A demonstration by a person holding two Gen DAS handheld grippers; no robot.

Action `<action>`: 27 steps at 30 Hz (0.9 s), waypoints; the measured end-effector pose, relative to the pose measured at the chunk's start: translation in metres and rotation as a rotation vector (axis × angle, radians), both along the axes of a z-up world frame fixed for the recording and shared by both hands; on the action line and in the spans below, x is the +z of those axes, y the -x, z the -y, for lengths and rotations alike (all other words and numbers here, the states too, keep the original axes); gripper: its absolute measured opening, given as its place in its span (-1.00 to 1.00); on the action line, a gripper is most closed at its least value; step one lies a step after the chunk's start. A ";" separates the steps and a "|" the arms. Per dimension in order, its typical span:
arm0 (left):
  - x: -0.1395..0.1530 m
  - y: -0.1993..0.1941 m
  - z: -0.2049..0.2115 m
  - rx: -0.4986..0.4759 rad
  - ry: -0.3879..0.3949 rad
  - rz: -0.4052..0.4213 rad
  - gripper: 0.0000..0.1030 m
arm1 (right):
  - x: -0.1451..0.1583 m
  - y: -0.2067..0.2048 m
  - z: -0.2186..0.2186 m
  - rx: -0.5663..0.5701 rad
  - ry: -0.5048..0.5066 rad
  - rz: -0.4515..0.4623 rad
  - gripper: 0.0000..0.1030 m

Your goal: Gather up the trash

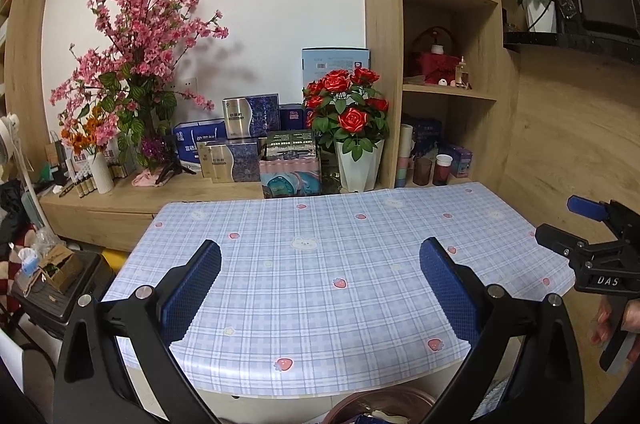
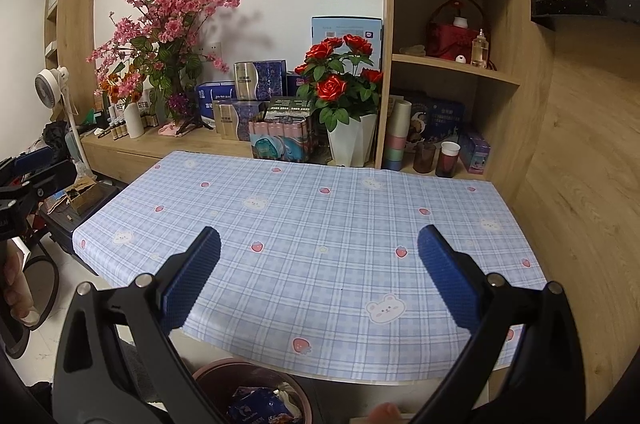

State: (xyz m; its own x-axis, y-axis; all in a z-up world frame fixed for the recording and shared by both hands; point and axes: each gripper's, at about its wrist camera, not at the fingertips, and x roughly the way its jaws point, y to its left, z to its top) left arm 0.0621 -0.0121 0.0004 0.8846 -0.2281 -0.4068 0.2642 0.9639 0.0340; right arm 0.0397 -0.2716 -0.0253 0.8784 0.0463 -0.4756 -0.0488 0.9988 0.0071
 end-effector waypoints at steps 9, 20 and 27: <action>-0.002 0.001 0.001 -0.006 -0.012 -0.004 0.89 | 0.001 -0.001 -0.003 0.000 0.023 0.001 0.89; -0.003 0.001 0.000 -0.007 -0.012 -0.009 0.89 | 0.002 -0.001 -0.004 -0.004 0.038 0.009 0.89; -0.003 -0.002 -0.002 -0.009 -0.008 -0.015 0.89 | 0.003 0.000 -0.002 -0.005 0.039 0.008 0.89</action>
